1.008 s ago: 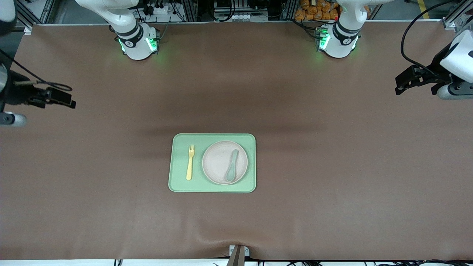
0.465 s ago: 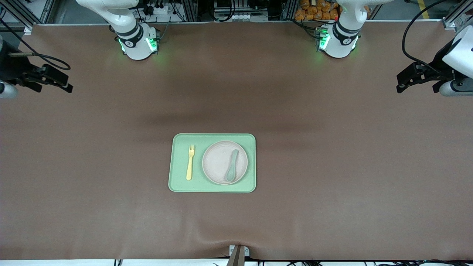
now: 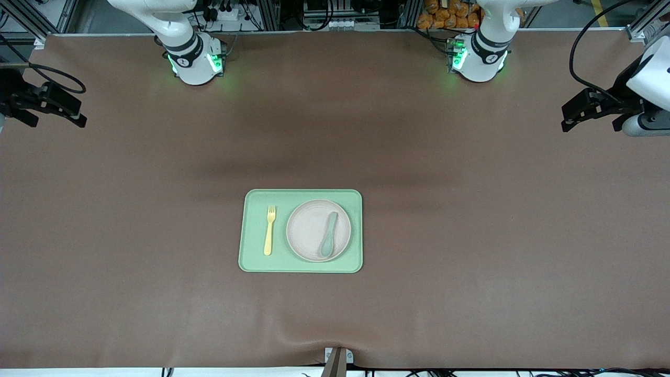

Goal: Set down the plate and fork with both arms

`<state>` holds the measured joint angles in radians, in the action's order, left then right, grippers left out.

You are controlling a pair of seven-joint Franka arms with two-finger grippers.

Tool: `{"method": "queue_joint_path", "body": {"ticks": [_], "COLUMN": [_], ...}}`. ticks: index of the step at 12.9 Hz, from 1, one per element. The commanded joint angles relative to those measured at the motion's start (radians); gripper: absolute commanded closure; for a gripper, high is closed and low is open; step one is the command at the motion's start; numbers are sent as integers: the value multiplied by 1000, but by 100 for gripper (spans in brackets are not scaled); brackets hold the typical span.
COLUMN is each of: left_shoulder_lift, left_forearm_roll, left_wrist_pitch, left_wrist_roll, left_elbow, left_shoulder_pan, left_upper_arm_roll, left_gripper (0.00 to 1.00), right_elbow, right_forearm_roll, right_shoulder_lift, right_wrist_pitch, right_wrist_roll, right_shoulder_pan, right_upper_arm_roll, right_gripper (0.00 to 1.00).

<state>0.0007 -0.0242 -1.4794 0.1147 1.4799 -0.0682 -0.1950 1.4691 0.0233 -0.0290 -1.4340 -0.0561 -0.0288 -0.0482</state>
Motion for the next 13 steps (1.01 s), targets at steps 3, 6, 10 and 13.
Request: {"method": "queue_joint_path", "body": {"ticks": [3, 6, 10, 13], "left_shoulder_lift": [-24, -18, -18, -16], "left_forearm_roll": [13, 20, 26, 26], "left_wrist_pitch": [7, 8, 10, 10], "left_wrist_roll": [-10, 3, 42, 42], "left_elbow": [14, 2, 2, 0], "left_shoulder_pan": [-5, -7, -7, -7], "left_upper_arm_roll": [0, 3, 5, 5], "left_gripper": [0, 0, 0, 0], "right_elbow": [-32, -27, -26, -27], "right_forearm_roll": [0, 0, -2, -2], "right_shoulder_lift": [12, 14, 14, 15], "right_wrist_pitch": [26, 24, 24, 24], "right_wrist_roll": [8, 7, 9, 5], "right_shoulder_pan": [-22, -22, -23, -23], "right_upper_arm_roll": [-9, -9, -7, -7], "right_gripper": [0, 0, 0, 0]}}
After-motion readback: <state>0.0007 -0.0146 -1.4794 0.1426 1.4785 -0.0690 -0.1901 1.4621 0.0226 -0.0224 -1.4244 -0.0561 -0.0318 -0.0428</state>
